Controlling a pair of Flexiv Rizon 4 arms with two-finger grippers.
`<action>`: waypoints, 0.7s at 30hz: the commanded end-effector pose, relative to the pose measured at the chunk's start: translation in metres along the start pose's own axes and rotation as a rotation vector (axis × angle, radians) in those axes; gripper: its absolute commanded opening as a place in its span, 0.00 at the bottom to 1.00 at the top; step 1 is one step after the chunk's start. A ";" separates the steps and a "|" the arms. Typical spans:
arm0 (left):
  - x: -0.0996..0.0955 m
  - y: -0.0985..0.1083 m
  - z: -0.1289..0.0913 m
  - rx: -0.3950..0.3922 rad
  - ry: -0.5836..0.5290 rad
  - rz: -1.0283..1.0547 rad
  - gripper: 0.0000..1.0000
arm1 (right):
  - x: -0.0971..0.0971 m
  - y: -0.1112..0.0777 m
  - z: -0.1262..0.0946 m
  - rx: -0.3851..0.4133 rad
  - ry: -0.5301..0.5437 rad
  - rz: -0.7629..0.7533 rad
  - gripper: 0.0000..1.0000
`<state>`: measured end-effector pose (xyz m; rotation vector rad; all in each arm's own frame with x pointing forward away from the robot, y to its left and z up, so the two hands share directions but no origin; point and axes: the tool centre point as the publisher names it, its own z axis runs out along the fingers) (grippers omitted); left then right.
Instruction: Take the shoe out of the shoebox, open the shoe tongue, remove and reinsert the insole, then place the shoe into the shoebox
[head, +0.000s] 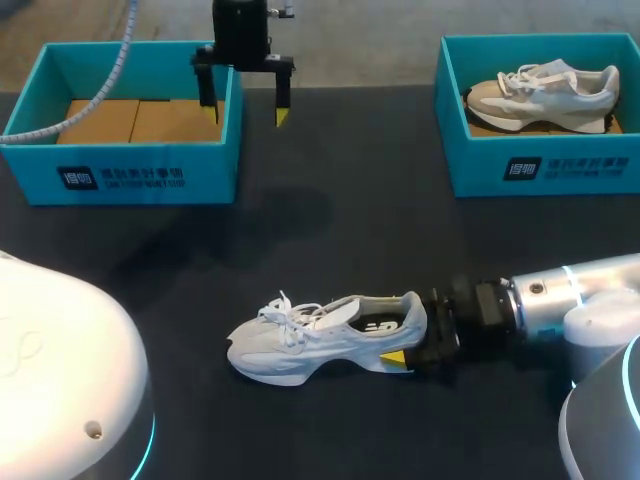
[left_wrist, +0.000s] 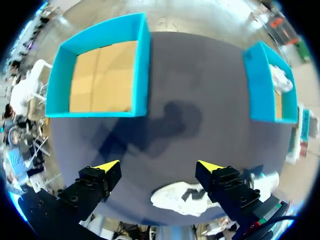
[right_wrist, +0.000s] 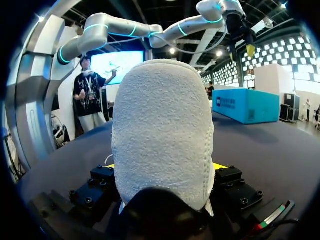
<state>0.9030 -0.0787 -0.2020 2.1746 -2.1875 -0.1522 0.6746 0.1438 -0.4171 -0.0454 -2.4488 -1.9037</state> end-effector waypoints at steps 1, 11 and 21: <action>0.023 0.034 0.004 0.020 0.030 0.049 1.00 | -0.002 -0.001 0.002 0.003 -0.001 0.000 0.00; 0.085 0.113 0.025 -0.013 0.092 0.190 1.00 | -0.002 -0.001 0.002 0.003 -0.001 0.000 0.00; 0.118 0.158 0.046 -0.084 0.083 0.205 1.00 | -0.002 -0.001 0.002 0.003 -0.001 0.000 0.00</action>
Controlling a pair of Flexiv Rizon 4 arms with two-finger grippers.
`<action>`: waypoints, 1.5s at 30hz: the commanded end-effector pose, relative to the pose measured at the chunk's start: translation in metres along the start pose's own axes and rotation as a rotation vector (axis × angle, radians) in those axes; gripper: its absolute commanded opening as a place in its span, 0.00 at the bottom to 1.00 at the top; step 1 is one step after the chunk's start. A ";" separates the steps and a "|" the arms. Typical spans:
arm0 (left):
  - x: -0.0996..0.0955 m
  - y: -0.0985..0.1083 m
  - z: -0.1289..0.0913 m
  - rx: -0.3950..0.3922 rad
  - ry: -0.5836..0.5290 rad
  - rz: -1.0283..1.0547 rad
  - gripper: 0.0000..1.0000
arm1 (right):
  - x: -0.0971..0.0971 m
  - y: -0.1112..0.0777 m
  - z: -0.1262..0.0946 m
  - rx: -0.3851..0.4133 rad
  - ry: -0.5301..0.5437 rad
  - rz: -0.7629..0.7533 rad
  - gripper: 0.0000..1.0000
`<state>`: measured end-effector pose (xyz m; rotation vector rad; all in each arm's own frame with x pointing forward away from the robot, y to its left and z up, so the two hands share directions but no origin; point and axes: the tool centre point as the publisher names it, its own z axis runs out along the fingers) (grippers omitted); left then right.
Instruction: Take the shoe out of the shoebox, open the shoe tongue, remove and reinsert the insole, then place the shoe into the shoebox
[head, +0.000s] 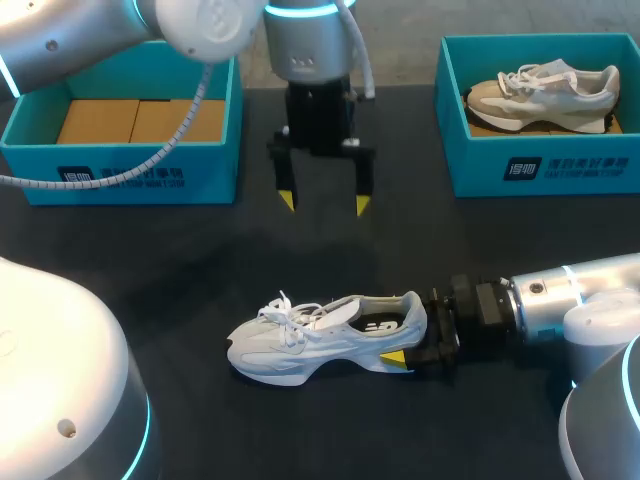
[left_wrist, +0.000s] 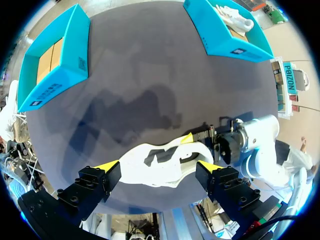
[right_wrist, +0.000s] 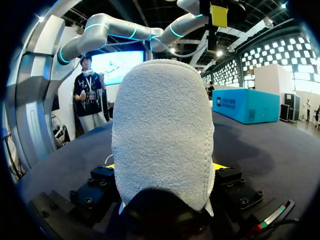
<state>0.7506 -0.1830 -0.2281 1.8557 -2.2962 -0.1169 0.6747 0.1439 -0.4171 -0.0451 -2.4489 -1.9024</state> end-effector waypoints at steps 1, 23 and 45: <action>0.014 0.009 0.012 -0.007 -0.018 -0.011 1.00 | -0.001 -0.001 0.001 0.002 -0.002 0.000 0.00; 0.031 0.036 0.043 -0.025 -0.055 -0.069 1.00 | -0.001 -0.001 0.001 0.002 -0.002 0.000 0.00; 0.033 0.067 0.080 -0.054 -0.041 -0.304 1.00 | -0.001 -0.001 0.001 0.002 -0.002 0.000 0.00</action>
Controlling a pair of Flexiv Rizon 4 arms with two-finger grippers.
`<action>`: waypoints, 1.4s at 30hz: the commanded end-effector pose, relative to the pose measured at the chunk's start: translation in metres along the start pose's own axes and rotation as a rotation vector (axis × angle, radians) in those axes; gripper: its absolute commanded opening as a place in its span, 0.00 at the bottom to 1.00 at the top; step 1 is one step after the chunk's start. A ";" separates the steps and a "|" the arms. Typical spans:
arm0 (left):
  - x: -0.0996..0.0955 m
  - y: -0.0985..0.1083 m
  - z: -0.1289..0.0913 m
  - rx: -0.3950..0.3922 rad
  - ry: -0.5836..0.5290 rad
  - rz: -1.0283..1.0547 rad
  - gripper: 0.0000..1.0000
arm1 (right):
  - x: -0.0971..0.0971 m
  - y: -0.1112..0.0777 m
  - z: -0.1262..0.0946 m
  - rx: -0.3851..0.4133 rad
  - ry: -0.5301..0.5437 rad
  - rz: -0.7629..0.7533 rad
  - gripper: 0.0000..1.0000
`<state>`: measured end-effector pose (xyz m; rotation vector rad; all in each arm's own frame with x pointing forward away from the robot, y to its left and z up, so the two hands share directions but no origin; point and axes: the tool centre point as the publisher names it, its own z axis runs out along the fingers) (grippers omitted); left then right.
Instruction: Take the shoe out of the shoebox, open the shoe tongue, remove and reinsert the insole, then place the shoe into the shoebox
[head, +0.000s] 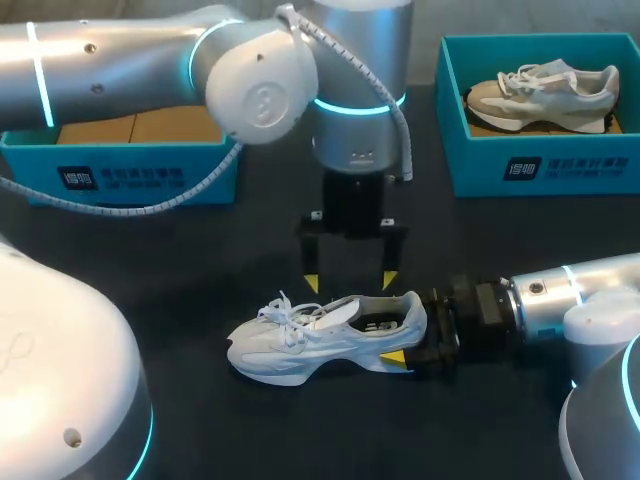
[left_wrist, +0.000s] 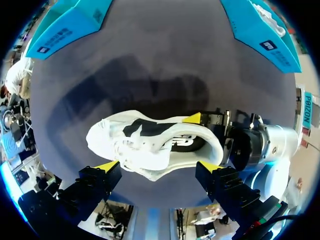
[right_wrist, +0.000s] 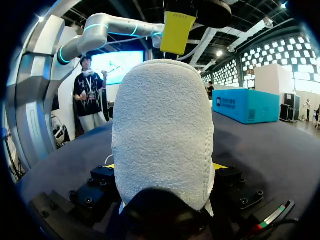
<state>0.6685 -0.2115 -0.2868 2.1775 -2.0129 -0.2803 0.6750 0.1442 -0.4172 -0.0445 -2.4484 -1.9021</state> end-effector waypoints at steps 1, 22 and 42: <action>-0.007 0.004 0.006 0.002 0.019 -0.009 1.00 | -0.001 -0.001 0.001 0.002 -0.003 0.000 0.00; -0.007 0.007 0.029 -0.030 0.008 -0.086 1.00 | -0.001 -0.001 0.001 0.002 -0.003 0.000 0.00; 0.002 -0.006 0.051 -0.100 -0.025 -0.088 1.00 | -0.001 -0.001 0.001 0.002 -0.003 0.000 0.00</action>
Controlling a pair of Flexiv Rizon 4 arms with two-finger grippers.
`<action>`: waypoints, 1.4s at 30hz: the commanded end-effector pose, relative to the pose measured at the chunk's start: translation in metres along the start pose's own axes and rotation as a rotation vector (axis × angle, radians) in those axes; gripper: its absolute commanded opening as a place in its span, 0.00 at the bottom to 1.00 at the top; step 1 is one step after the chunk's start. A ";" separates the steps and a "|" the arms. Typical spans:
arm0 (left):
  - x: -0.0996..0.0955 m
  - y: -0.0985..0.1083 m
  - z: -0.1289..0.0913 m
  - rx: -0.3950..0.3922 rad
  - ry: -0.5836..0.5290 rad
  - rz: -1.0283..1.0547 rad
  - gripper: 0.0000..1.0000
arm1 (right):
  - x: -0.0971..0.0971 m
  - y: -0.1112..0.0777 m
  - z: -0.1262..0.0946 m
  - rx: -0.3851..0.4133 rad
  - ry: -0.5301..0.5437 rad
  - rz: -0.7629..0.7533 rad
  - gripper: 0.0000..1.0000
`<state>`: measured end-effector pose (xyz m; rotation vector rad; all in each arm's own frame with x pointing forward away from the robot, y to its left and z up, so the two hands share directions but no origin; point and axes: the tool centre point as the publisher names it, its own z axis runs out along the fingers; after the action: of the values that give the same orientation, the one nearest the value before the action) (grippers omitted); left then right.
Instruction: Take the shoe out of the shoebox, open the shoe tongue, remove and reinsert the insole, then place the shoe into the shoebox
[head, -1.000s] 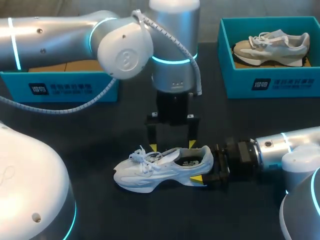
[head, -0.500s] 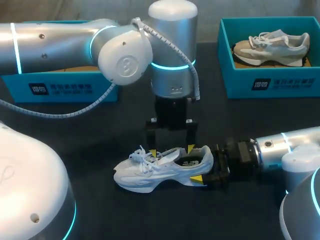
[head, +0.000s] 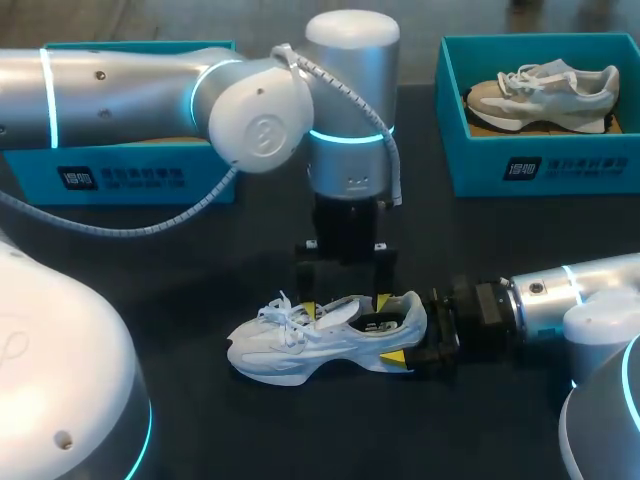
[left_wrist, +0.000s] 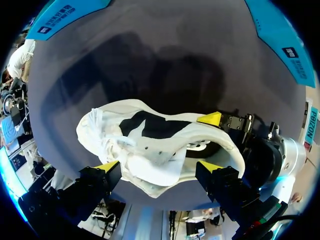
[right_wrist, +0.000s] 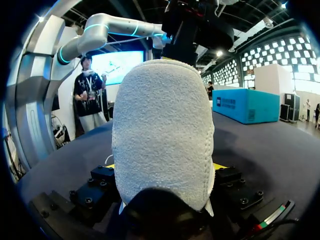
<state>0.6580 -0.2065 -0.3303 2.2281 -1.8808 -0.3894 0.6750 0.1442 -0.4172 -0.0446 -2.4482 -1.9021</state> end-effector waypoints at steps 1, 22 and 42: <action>0.007 -0.005 0.006 -0.020 -0.009 0.002 1.00 | -0.001 -0.001 0.001 0.002 -0.003 0.000 0.00; 0.001 0.000 0.009 -0.081 -0.086 0.014 0.74 | -0.001 -0.001 0.001 0.002 -0.003 0.000 0.00; -0.012 0.011 0.007 -0.007 -0.096 0.026 0.35 | -0.001 -0.001 0.001 0.002 -0.003 0.000 0.00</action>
<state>0.6506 -0.2036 -0.3362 2.2085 -1.9496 -0.5372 0.6750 0.1442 -0.4172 -0.0445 -2.4480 -1.9022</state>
